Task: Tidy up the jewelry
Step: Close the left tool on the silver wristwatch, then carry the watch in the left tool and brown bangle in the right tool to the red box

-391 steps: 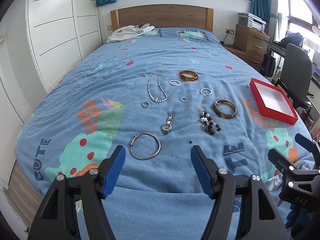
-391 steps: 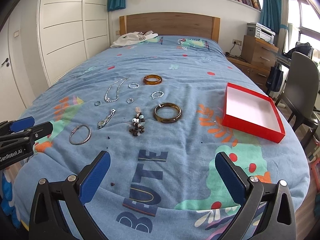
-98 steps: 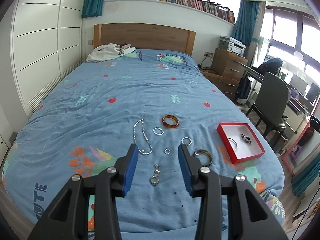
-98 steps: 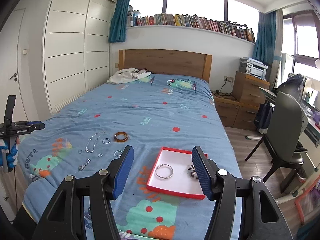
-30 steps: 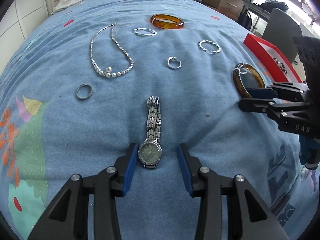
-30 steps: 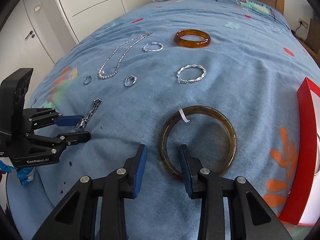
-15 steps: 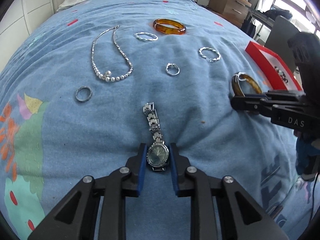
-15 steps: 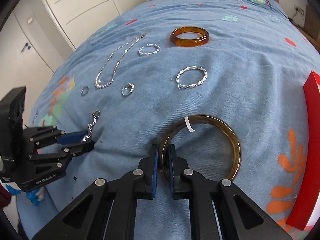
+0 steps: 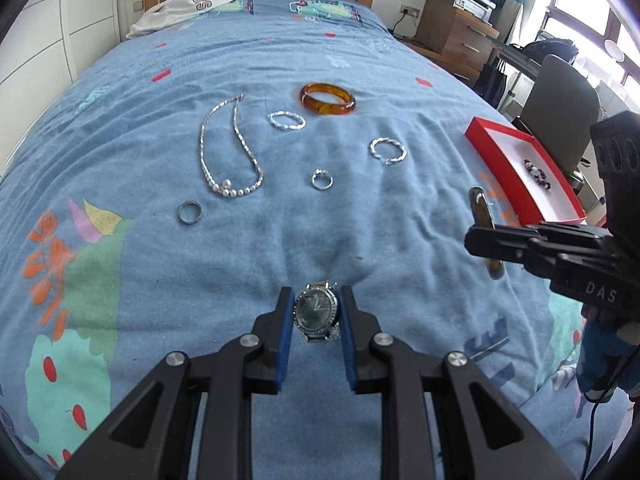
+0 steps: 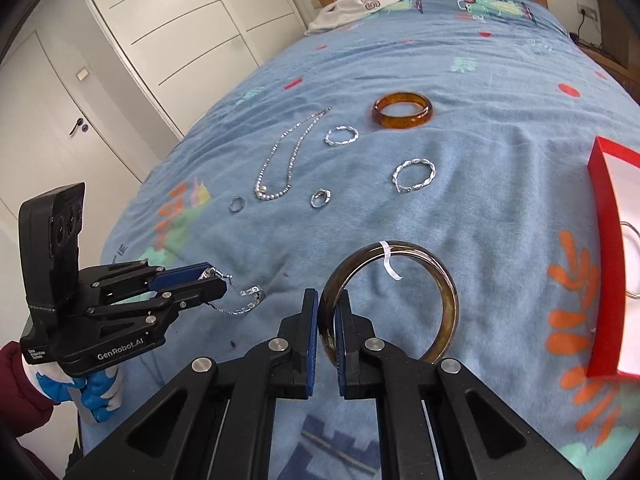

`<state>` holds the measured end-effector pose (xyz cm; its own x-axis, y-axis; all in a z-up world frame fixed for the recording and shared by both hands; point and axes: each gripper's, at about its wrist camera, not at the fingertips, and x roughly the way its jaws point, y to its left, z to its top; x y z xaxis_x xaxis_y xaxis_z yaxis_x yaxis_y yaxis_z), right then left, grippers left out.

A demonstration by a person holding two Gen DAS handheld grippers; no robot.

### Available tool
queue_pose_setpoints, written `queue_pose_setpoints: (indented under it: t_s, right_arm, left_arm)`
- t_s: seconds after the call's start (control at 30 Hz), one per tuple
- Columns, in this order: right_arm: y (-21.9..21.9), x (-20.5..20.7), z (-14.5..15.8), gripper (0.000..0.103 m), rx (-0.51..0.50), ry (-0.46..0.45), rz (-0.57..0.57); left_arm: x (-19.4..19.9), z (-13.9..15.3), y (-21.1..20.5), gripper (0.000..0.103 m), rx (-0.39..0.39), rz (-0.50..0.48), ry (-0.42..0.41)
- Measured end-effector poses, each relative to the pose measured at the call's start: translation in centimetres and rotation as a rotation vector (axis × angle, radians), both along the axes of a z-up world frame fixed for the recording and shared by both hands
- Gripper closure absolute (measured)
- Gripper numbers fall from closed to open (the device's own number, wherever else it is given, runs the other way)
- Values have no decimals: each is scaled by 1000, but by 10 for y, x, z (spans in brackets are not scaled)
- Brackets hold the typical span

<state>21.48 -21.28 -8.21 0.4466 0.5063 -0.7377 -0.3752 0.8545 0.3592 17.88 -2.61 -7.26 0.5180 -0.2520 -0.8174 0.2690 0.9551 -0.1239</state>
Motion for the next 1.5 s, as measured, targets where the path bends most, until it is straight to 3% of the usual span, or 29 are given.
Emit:
queue_pose_setpoints:
  t_s: [0.47, 0.8, 1.2, 1.5]
  right_arm:
    - [-46, -61, 54, 95, -21, -101, -60]
    - [-133, -85, 80, 95, -80, -153, -150]
    - [-227, -41, 105, 95, -146, -207, -232]
    - [-264, 34, 78, 95, -190, -160, -201]
  left_arm:
    - [-41, 60, -31, 83, -22, -34, -92]
    - [-48, 93, -109, 83, -65, -137, -128]
    - [4, 127, -240, 83, -117, -286, -176]
    - [84, 97, -304, 83, -121, -283, -136]
